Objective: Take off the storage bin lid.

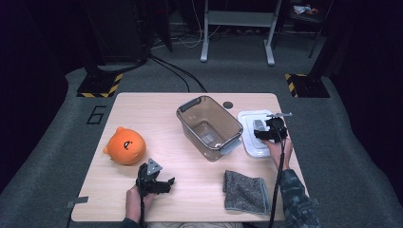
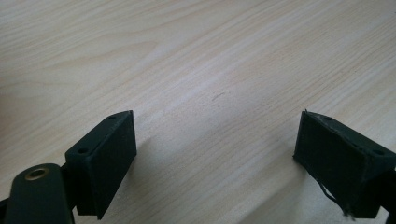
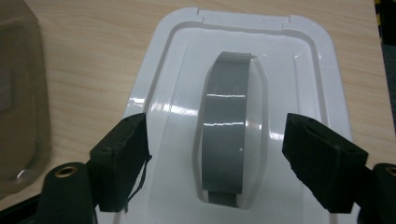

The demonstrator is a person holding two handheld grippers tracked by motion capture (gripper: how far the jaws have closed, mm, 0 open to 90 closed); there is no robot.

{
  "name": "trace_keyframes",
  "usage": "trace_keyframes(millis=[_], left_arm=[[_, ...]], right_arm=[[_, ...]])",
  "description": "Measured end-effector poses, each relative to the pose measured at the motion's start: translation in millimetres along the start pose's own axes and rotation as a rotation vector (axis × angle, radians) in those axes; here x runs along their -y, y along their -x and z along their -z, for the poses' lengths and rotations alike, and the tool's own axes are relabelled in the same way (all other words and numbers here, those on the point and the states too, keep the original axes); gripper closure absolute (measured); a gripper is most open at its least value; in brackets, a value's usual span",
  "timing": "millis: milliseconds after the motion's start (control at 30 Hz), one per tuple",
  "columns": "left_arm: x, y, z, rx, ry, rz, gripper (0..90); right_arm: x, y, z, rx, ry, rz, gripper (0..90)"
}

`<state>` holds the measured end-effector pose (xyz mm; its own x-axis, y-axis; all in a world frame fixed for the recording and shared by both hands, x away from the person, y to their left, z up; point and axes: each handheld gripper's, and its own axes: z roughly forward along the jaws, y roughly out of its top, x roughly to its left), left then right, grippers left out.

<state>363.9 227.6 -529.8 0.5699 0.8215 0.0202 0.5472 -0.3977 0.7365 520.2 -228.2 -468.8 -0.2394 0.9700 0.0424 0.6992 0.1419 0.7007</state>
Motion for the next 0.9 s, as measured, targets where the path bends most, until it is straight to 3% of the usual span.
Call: trace_keyframes(millis=[100,333,400,533,633,900], left_arm=[[0.0,0.1,-0.1,0.001,0.001,0.001,12.4],[0.1,0.2,-0.1,0.0,0.001,0.003,12.3],[0.1,0.3,-0.1,0.0,0.001,0.003,12.3],[0.1,0.1,-0.2,0.0,0.002,0.002,12.3],[0.0,0.0,0.1,0.0,-0.002,0.0,12.3],[0.0,-0.1,0.1,0.001,-0.002,-0.001,12.3]], right_arm=[[7.0,0.9,15.3,-0.036,-0.002,0.026,15.1],[26.1,3.6,39.5,-0.031,0.02,0.074,10.2],[40.0,6.4,49.3,-0.039,0.018,0.086,6.6],[53.8,8.6,54.9,-0.027,0.008,0.097,4.3],[77.9,14.0,60.0,-0.029,0.003,0.099,2.8],[115.7,19.6,62.4,-0.018,-0.001,0.094,2.2]])
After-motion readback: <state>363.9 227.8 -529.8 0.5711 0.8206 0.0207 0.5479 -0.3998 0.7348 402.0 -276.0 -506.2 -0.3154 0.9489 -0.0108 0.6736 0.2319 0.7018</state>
